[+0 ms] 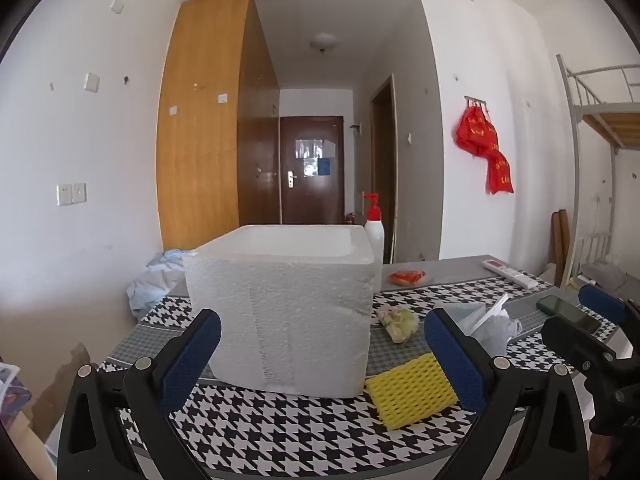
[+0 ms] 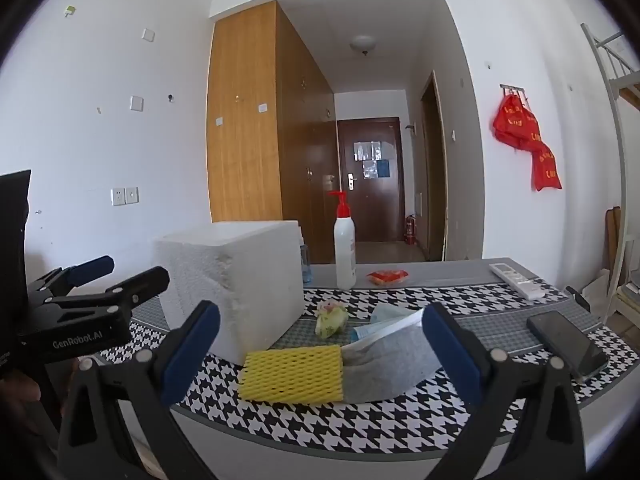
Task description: Organize soft objects
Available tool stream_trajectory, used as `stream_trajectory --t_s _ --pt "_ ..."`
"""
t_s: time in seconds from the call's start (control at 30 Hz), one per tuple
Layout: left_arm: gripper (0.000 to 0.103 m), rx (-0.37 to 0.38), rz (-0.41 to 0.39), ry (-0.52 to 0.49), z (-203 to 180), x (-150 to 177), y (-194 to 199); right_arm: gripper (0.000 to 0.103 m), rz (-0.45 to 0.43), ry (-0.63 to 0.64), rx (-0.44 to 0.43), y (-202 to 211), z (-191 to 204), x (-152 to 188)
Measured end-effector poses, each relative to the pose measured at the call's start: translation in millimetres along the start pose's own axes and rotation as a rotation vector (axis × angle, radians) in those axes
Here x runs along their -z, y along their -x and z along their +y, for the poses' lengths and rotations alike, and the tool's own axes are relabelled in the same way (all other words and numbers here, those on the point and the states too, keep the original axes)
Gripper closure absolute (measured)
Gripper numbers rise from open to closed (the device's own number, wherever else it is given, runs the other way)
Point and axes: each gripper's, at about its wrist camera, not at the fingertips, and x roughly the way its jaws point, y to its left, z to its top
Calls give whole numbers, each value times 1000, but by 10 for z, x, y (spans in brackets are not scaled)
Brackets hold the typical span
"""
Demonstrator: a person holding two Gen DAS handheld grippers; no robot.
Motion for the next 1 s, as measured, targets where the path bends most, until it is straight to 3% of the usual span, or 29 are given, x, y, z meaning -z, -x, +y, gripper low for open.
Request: stream_trajectory --t_s 1.0 --pt "1 -17 -12 3 -49 14 11 1 9 5 17 -11 -25 -34"
